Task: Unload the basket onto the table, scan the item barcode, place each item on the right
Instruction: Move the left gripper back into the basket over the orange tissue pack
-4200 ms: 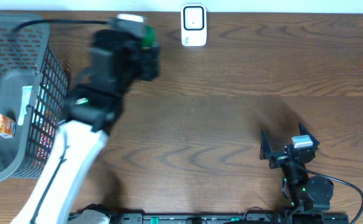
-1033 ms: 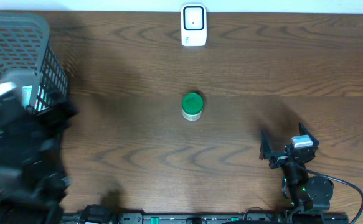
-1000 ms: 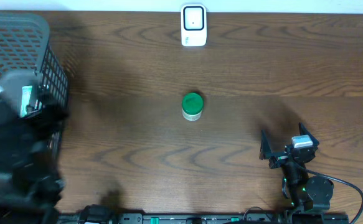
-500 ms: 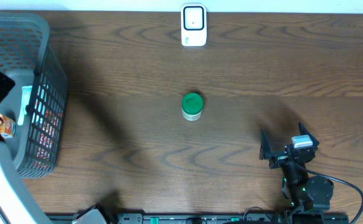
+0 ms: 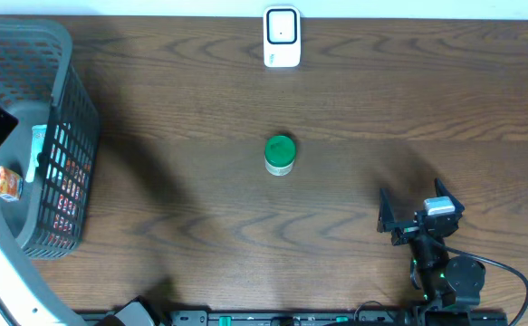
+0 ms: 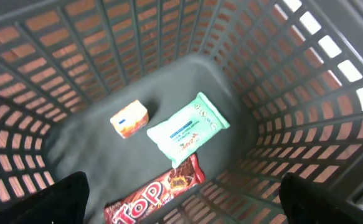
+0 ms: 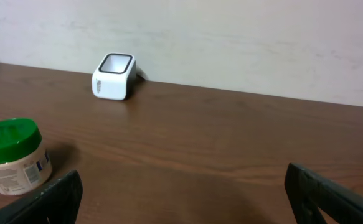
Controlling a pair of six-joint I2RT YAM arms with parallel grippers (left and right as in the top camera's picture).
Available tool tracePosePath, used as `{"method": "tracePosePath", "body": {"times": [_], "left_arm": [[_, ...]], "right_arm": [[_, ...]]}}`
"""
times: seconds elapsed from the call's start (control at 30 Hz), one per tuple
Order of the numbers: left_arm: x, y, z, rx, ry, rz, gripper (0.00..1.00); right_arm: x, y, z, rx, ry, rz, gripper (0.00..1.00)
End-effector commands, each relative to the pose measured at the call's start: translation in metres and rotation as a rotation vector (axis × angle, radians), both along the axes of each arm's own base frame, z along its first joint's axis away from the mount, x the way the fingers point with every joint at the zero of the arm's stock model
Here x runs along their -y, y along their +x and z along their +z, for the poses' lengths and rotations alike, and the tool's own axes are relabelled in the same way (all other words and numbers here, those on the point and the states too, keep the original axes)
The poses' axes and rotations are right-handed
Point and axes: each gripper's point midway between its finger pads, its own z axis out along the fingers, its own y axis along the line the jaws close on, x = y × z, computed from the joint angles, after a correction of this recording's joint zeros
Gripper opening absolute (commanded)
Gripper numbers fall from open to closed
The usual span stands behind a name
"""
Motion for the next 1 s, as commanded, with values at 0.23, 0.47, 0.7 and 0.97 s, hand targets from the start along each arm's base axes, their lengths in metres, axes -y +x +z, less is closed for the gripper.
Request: {"method": "tracePosePath", "body": {"times": [0.23,0.47,0.7,0.97], "left_arm": [[-0.040,-0.013,-0.067,-0.142,-0.145,0.380,0.98],[-0.065,-0.023,-0.121,-0.261,-0.221,0.533,0.98],[-0.081,-0.037,-0.158,-0.322,-0.293,0.640,0.98],[-0.091,-0.026,-0.193,-0.344,-0.335,0.640,0.98]], "right_arm": [[-0.003,0.000,-0.001,-0.005,0.012,0.010,0.99],[-0.003,0.000,-0.001,-0.005,0.012,0.010,0.99],[-0.003,0.000,-0.001,-0.005,0.012,0.010,0.99],[-0.003,0.000,-0.001,-0.005,0.012,0.010,0.99]]}}
